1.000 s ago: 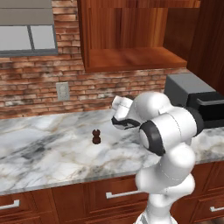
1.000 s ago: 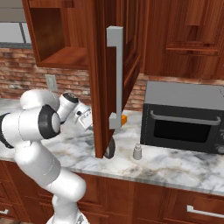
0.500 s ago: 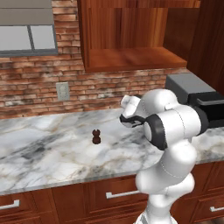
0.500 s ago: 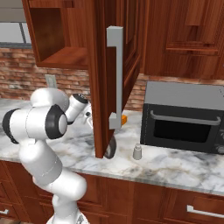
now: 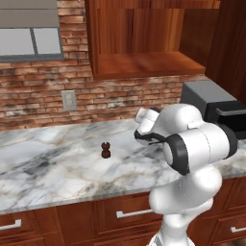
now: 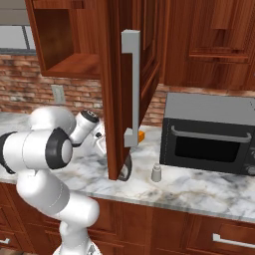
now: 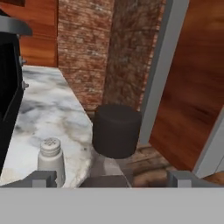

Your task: There are various items on the counter. Only move the condiments/shakers into the cabinet.

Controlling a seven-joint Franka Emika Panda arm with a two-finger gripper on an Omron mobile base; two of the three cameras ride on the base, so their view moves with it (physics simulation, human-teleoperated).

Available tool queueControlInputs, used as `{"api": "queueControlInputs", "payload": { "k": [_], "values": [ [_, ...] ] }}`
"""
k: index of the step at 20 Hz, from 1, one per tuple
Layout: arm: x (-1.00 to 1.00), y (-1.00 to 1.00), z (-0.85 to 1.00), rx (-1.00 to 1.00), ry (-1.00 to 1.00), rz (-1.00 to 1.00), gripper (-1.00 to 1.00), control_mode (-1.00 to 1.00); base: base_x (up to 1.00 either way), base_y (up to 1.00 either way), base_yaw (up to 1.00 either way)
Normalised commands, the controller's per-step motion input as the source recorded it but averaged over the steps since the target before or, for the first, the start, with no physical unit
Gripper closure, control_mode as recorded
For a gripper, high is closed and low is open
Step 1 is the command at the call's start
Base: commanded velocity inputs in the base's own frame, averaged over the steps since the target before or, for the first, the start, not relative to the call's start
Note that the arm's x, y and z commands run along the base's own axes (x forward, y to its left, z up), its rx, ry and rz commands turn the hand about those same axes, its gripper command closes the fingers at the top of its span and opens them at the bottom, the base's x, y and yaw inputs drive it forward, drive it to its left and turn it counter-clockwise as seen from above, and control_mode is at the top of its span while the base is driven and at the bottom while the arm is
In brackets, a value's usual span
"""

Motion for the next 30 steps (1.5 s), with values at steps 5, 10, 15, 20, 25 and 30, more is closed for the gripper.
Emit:
{"api": "queueControlInputs", "payload": {
  "k": [5,10,15,20,25,30],
  "values": [
    [-0.20,0.00,-0.03,0.00,0.00,0.00,-1.00,-1.00,0.00,0.00,0.00],
    [0.00,0.00,-0.01,0.00,0.00,0.00,1.00,-1.00,0.00,0.00,0.00],
    [-0.02,0.03,0.13,0.00,-0.03,0.00,1.00,-1.00,0.00,0.00,0.00],
    [-0.20,0.29,0.93,-0.02,-0.25,0.15,1.00,-1.00,0.00,0.00,0.00],
    [-0.23,0.50,1.00,-0.12,-0.32,0.34,1.00,-1.00,0.00,0.00,0.00],
    [-0.30,0.55,1.00,-0.25,-0.15,0.45,1.00,-1.00,0.00,0.00,0.00]
  ]
}}
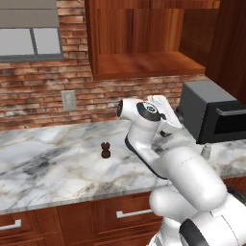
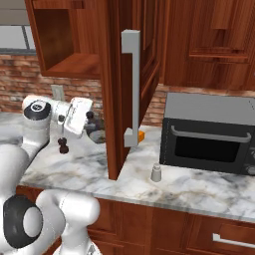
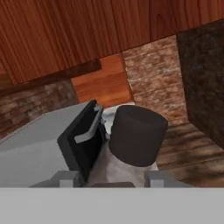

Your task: There are various items on the counter. Only move the condiments/shakers into the cabinet.

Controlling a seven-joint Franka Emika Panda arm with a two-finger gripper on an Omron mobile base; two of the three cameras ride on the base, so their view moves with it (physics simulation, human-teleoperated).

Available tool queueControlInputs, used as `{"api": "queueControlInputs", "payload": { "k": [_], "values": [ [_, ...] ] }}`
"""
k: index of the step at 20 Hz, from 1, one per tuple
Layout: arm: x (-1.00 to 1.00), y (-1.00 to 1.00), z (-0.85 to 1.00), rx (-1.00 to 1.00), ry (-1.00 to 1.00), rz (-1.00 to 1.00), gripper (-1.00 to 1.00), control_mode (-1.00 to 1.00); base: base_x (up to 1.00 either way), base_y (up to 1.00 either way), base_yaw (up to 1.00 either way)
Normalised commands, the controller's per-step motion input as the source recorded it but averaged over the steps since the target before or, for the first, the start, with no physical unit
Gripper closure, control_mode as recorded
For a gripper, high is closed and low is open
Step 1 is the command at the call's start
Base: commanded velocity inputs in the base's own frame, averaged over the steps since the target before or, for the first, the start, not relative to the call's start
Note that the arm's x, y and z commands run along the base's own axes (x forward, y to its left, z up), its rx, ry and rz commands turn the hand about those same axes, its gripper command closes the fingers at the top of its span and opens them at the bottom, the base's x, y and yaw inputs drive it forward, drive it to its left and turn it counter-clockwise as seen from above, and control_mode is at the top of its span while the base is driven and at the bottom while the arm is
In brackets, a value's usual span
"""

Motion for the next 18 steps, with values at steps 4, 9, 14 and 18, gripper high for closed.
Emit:
{"api": "queueControlInputs", "payload": {
  "k": [4,9,14,18],
  "values": [
    [-0.16,0.47,1.00,-0.28,-0.02,0.55,1.00,-1.00,0.00,0.00,0.00],
    [0.00,0.18,1.00,-0.17,0.11,0.48,1.00,-1.00,0.00,0.00,0.00],
    [0.12,0.05,1.00,-0.07,0.27,0.41,1.00,-1.00,0.00,0.00,0.00],
    [0.24,0.05,0.92,-0.02,0.30,0.31,1.00,-1.00,0.00,0.00,0.00]
  ]
}}
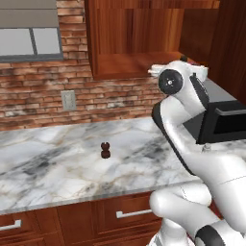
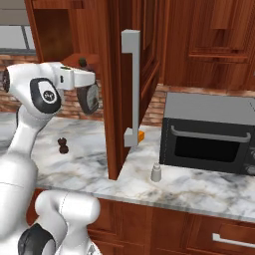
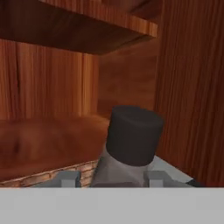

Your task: There are various items on the counter. Only move the condiments/shakers into the cabinet.

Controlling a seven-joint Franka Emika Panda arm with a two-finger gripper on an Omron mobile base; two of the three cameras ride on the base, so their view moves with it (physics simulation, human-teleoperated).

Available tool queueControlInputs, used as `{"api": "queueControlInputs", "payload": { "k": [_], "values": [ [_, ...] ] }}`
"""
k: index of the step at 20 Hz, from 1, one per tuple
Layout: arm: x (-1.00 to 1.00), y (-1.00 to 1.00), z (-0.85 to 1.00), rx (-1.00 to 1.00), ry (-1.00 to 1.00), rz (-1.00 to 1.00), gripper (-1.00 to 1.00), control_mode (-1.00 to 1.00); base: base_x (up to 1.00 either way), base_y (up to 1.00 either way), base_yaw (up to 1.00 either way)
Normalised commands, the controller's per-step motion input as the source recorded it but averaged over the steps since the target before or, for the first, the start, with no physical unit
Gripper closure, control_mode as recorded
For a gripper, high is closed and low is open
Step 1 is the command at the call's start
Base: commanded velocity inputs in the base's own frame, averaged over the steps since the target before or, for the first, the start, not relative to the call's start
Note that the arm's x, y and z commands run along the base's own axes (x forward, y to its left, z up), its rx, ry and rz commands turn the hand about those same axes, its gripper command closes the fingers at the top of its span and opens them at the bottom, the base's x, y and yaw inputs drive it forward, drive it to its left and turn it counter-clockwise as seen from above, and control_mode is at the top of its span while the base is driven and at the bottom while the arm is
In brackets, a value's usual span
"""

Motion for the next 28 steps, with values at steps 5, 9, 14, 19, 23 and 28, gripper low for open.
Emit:
{"api": "queueControlInputs", "payload": {
  "k": [5,9,14,19,23,28],
  "values": [
    [0.51,0.10,0.58,0.00,0.37,0.26,1.00,-1.00,0.00,0.00,0.00],
    [0.10,0.21,0.06,-0.08,0.12,0.18,1.00,-1.00,0.00,0.00,0.00],
    [-0.28,0.16,0.10,-0.07,-0.30,0.15,1.00,-1.00,0.00,0.00,0.00],
    [0.12,0.11,0.20,-0.02,-0.20,0.04,1.00,-1.00,0.00,0.00,0.00],
    [0.45,0.01,0.11,0.02,-0.13,0.00,1.00,-1.00,0.00,0.00,0.00],
    [0.42,0.00,0.12,0.13,-0.07,-0.08,1.00,-1.00,0.00,0.00,0.00]
  ]
}}
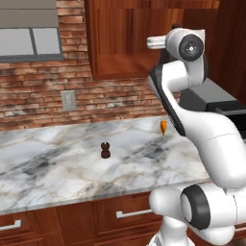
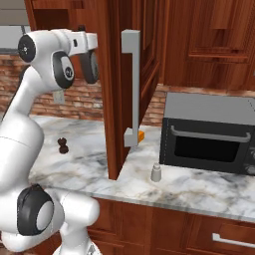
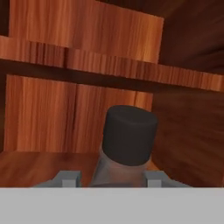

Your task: There are various items on the counter. Only move the condiments/shakers into the cabinet.

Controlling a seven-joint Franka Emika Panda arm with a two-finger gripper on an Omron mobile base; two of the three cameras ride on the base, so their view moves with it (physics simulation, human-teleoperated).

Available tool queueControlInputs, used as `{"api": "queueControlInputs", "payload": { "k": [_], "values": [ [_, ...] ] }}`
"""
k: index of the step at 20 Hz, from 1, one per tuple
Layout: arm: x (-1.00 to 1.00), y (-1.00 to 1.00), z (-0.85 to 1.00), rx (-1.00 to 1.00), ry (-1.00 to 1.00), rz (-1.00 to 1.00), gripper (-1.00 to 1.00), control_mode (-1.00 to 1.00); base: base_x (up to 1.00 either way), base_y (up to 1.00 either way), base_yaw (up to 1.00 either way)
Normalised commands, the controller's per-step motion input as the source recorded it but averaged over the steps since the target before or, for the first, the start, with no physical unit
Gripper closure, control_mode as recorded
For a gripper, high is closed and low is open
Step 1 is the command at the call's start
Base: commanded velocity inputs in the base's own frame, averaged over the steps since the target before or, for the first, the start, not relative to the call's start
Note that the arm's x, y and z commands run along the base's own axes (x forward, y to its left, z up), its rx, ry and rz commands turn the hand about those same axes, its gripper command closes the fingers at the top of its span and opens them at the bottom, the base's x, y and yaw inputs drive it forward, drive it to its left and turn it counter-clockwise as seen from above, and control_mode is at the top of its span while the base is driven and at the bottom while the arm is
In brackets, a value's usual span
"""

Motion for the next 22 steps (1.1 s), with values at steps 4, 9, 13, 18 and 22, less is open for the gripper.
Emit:
{"api": "queueControlInputs", "payload": {
  "k": [4,9,13,18,22],
  "values": [
    [0.54,-0.02,0.02,0.05,0.03,-0.01,1.00,-1.00,0.00,0.00,0.00],
    [0.72,0.00,0.00,0.00,0.03,0.00,1.00,-1.00,0.00,0.00,0.00],
    [0.74,0.00,0.00,0.00,0.01,0.00,1.00,-1.00,0.00,0.00,0.00],
    [0.75,0.00,-0.04,0.00,0.00,0.00,1.00,-1.00,0.00,0.00,0.00],
    [0.69,0.00,-0.20,0.00,0.01,0.00,1.00,-1.00,0.00,0.00,0.00]
  ]
}}
